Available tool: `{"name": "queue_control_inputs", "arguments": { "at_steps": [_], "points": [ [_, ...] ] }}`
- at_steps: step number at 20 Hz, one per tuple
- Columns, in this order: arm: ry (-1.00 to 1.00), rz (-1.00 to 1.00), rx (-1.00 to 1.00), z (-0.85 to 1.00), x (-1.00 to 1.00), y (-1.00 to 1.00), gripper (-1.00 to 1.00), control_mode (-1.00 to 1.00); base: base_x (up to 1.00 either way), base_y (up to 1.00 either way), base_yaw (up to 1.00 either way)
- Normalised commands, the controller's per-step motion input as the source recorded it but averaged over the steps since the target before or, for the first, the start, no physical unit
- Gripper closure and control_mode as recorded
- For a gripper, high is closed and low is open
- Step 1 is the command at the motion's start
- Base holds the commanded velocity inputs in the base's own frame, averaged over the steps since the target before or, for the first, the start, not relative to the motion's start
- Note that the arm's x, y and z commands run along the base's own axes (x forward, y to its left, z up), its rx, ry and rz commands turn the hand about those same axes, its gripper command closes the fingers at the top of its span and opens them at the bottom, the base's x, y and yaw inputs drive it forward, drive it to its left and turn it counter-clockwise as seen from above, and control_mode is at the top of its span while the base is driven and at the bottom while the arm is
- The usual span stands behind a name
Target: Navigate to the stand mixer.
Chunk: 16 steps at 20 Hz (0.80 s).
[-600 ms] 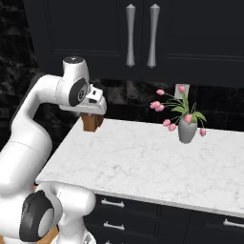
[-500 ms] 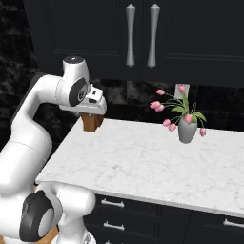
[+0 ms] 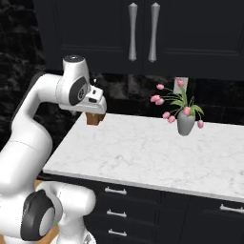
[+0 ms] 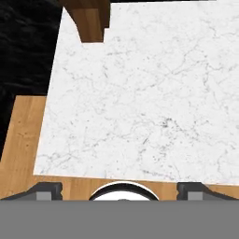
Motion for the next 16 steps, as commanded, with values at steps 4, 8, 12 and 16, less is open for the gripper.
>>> {"name": "queue_control_inputs", "arguments": {
  "at_steps": [4, 8, 12, 16],
  "points": [
    [0.00, 0.00, 0.00, 0.00, 0.00, 0.00, -1.00, 1.00, 0.07, 0.00, -0.02],
    [0.00, 0.00, 0.00, 0.00, 0.00, 0.00, -1.00, 1.00, 0.00, -0.41, -0.54],
    [0.00, 0.00, 0.00, 0.00, 0.00, 0.00, -1.00, 1.00, 0.00, -0.29, -0.70],
    [0.00, 0.00, 0.00, 0.00, 0.00, 0.00, -1.00, 1.00, 0.01, -0.20, -0.75]
  ]
}}
